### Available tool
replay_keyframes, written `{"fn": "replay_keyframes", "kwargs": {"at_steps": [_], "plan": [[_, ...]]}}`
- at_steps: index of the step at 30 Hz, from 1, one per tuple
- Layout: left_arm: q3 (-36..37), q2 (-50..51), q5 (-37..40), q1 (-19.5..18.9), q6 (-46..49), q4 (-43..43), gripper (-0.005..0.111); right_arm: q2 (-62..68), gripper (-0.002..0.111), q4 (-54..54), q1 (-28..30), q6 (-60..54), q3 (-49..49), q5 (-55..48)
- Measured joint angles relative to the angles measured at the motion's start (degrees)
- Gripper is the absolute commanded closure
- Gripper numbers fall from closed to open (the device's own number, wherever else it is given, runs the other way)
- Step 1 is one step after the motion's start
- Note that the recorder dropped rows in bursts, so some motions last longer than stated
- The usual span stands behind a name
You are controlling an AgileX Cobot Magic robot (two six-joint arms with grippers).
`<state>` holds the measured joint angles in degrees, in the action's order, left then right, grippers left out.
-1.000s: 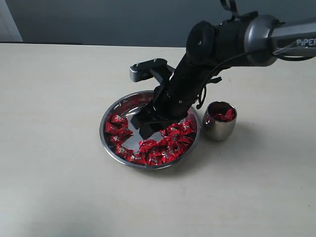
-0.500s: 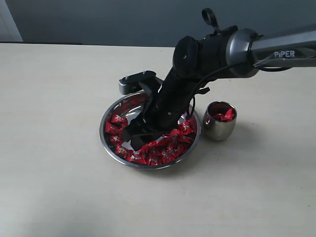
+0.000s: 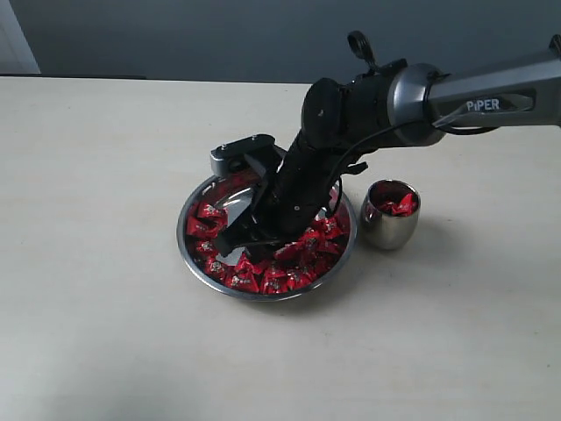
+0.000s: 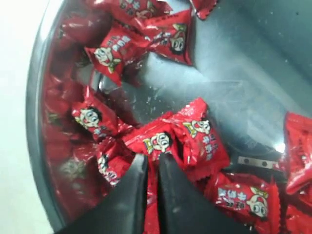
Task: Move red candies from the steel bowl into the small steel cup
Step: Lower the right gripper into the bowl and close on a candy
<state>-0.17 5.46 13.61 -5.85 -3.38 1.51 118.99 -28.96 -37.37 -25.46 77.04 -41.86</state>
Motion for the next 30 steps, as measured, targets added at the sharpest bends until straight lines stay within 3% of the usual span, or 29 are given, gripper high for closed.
{"fn": "replay_keyframes", "kwargs": {"at_steps": [6,11,14,30], "plan": [[0.0,0.0,0.0,0.0,0.0,0.0,0.106,-0.2,0.106,0.0,0.0,-0.1,0.6,0.1],[0.0,0.0,0.0,0.0,0.0,0.0,0.106,-0.5,0.073,0.0,0.0,-4.1,0.8,-0.4],[0.0,0.0,0.0,0.0,0.0,0.0,0.106,-0.4,0.062,0.0,0.0,-4.8,0.8,-0.4],[0.0,0.0,0.0,0.0,0.0,0.0,0.106,1.6,0.066,4.2,0.0,-4.5,0.8,6.1]]}}
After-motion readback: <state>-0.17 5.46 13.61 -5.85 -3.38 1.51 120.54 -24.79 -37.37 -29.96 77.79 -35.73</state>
